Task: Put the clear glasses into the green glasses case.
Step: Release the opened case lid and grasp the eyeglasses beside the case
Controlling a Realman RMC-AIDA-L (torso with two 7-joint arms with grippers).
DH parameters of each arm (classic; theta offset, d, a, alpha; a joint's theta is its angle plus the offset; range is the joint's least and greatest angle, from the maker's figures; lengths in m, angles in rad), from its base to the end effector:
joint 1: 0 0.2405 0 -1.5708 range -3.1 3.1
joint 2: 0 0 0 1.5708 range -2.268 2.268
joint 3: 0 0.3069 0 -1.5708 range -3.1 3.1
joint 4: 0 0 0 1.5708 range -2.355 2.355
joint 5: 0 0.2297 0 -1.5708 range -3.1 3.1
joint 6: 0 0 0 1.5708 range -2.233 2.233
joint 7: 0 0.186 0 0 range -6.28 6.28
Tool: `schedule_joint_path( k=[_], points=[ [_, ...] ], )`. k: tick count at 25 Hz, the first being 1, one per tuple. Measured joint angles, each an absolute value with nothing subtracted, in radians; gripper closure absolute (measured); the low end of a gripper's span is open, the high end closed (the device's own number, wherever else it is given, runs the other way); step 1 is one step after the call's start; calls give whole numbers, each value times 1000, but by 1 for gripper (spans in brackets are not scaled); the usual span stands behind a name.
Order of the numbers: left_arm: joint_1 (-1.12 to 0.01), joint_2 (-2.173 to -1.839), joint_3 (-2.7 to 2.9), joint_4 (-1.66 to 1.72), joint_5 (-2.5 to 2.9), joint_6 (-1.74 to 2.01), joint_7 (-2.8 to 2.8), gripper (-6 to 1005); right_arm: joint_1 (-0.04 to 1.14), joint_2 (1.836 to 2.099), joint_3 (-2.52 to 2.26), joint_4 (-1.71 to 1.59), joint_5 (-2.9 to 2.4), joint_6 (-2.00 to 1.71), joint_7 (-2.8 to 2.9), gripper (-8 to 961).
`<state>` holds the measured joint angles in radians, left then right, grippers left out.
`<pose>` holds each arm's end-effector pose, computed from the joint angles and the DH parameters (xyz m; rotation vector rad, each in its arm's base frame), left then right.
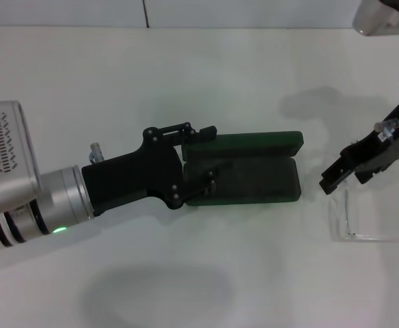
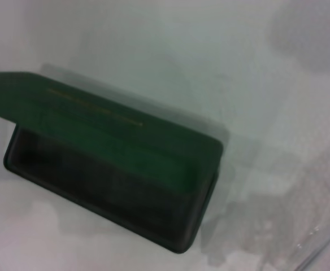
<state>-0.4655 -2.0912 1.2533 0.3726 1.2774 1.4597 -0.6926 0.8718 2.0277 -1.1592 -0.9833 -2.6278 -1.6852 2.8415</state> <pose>-0.2636 0.3440 -0.1260 -2.6043 -0.0573 -0.9685 0.2203 0.4386 -0.0494 -2.3887 1.5299 -0.5471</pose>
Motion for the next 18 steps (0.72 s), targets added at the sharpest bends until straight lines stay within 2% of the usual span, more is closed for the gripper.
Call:
schedule_joint_path(
  k=[9, 15, 18],
  points=[
    [-466, -2089, 1253, 373, 1277, 1416, -675, 473, 901, 2028, -1181, -930, -2632, -1650, 2842, 192],
    [-468, -2088, 1249, 373, 1276, 1409, -674, 473, 901, 2028, -1193, -929, -2631, -1653, 2842, 318],
    [-469, -2088, 1247, 373, 1276, 1408, -674, 473, 901, 2028, -1202, -928, -2630, -1654, 2842, 314]
  ],
)
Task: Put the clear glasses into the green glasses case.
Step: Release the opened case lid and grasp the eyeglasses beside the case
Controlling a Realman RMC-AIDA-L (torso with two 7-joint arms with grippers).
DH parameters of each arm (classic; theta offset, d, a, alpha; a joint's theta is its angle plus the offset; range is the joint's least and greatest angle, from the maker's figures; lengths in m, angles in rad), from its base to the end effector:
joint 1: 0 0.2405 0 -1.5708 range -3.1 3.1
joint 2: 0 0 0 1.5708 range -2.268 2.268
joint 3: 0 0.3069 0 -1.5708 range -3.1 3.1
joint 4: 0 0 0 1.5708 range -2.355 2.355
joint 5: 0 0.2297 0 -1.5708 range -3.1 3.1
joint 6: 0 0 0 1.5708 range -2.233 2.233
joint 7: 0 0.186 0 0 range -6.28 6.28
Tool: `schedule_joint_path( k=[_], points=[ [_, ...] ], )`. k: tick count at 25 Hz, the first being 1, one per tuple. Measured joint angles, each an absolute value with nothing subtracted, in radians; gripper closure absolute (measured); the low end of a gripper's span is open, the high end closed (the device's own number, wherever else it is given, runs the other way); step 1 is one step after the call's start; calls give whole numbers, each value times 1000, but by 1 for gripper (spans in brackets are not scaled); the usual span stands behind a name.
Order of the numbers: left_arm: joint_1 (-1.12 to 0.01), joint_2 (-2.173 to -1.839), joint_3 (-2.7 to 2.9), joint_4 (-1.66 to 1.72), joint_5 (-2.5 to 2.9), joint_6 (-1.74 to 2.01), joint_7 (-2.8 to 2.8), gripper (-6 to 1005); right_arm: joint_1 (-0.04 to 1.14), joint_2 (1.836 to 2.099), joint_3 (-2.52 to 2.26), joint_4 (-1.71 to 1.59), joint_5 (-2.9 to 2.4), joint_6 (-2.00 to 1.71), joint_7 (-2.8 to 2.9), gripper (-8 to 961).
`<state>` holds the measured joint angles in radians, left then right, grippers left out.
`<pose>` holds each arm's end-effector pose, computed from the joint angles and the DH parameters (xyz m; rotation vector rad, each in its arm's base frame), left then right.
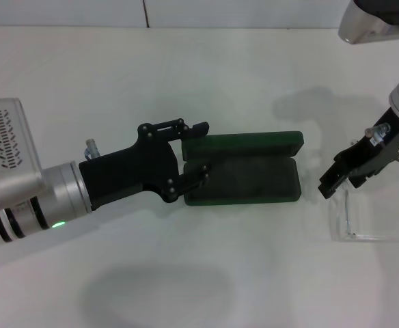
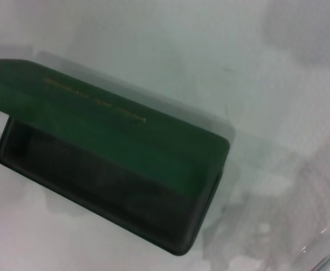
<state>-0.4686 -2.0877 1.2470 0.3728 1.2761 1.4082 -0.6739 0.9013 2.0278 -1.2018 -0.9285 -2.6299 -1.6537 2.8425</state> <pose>-0.2705 0.3529 -0.1260 -2.5830 -0.0554 -0.9005 0.2183 0.4410 -0.0604 -2.3979 1.4983 -0.6015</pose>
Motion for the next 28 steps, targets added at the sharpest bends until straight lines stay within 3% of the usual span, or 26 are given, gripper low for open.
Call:
schedule_joint_path(
  k=[28],
  points=[
    [-462, -2089, 1253, 373, 1276, 1368, -672, 473, 888, 2027, -1215, -929, -2680, -1682, 2843, 345]
  ],
)
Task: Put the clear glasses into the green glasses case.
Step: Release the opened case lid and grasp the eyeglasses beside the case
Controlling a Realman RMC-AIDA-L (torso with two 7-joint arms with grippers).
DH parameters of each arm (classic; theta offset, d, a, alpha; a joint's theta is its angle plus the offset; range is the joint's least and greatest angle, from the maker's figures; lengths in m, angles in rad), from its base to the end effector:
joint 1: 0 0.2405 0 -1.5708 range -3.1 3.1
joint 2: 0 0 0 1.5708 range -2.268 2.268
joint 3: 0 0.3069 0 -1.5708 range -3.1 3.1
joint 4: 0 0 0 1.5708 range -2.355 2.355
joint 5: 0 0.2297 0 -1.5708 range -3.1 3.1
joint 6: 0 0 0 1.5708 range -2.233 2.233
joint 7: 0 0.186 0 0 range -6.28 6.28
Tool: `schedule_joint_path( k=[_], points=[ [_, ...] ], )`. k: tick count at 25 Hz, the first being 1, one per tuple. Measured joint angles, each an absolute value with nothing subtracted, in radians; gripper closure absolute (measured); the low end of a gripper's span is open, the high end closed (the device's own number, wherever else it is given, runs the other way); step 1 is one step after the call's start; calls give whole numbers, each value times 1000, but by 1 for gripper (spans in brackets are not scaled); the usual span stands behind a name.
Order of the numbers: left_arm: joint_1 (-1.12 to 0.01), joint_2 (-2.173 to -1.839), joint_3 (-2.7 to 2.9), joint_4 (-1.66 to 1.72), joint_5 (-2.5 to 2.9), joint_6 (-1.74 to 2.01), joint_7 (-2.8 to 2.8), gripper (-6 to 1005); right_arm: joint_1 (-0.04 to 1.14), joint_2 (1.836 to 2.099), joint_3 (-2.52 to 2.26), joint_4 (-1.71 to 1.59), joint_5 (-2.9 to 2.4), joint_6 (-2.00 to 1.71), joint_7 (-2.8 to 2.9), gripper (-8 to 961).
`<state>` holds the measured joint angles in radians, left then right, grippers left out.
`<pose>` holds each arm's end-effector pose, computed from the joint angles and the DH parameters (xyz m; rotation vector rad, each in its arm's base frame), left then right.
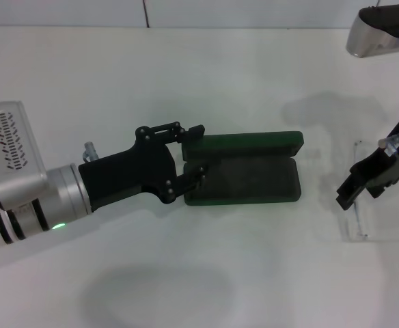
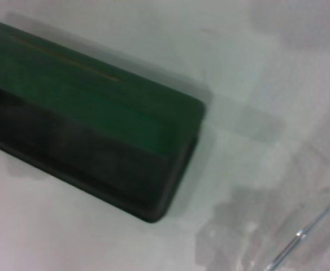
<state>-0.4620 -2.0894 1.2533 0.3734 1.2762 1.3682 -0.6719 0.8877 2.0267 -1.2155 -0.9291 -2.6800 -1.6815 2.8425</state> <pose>-0.2774 0.3546 -0.1294 -2.5785 -0.0782 -0.8519 0.2332 0.4336 -0.0560 -2.3591 1.4989 -0.6957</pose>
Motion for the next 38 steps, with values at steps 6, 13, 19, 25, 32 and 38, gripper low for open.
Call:
schedule_joint_path(
  k=[6, 13, 19, 25, 32, 38],
  points=[
    [-459, -2089, 1253, 372, 1276, 1376, -679, 473, 883, 2023, -1210, -964, -2701, -1707, 2843, 353],
    [-457, -2089, 1263, 370, 1277, 1378, -683, 473, 859, 2027, -1200, -1018, -2704, -1705, 2844, 362],
    [-457, -2090, 1267, 370, 1278, 1378, -682, 473, 859, 2028, -1207, -998, -2695, -1678, 2844, 370],
    [-457, -2091, 1267, 370, 1278, 1377, -681, 473, 855, 2028, -1215, -981, -2695, -1668, 2844, 378],
    [-461, -2091, 1267, 370, 1278, 1378, -683, 473, 838, 2028, -1243, -990, -2693, -1651, 2844, 387],
    [-462, -2091, 1276, 370, 1278, 1378, -685, 472, 836, 2028, -1267, -993, -2695, -1646, 2844, 448]
  ],
)
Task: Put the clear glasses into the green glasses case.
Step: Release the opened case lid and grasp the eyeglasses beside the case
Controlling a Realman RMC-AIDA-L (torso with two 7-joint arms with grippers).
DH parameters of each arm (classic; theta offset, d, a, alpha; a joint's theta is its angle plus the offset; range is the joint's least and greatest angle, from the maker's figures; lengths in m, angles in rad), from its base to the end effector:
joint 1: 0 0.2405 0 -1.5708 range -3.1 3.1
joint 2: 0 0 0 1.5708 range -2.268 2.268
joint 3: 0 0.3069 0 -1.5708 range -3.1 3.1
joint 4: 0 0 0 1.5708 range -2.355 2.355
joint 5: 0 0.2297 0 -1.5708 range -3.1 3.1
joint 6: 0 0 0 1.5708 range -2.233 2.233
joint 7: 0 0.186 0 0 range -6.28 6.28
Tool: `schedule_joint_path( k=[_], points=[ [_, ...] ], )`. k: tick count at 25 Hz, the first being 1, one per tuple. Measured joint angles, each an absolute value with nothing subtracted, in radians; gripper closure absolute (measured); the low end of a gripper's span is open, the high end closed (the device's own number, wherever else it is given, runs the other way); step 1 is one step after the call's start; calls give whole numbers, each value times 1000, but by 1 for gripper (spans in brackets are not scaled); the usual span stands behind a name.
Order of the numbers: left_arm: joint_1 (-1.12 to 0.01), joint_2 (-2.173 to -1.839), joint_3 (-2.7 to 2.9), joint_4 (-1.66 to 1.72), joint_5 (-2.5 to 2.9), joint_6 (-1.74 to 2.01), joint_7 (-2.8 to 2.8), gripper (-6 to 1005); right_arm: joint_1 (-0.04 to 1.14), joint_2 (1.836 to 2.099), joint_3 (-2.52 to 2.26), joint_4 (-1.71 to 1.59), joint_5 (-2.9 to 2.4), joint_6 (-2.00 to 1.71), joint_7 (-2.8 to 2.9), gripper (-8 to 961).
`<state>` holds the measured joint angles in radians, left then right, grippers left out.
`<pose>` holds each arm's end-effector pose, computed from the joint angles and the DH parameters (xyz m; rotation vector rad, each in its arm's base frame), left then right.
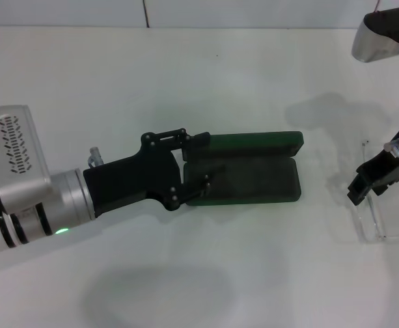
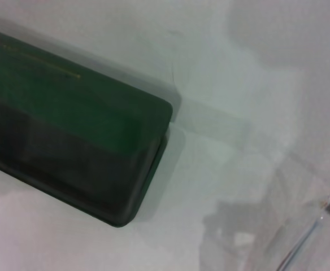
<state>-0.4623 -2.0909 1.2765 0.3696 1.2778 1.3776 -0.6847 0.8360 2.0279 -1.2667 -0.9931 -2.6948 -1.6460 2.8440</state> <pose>-0.2756 0.3491 -0.1342 -2.6089 -0.0858 -0.8633 0.2440 0.4330 -0.0534 -2.3328 1.4294 -0.6922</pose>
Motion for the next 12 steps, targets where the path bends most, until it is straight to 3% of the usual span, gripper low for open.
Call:
schedule_joint_path(
  k=[4, 12],
  points=[
    [-463, -2091, 1279, 370, 1278, 1378, -685, 472, 835, 2028, -1267, -994, -2697, -1645, 2844, 505],
    [-463, -2091, 1279, 370, 1278, 1377, -686, 472, 834, 2028, -1271, -986, -2695, -1629, 2844, 525]
  ],
)
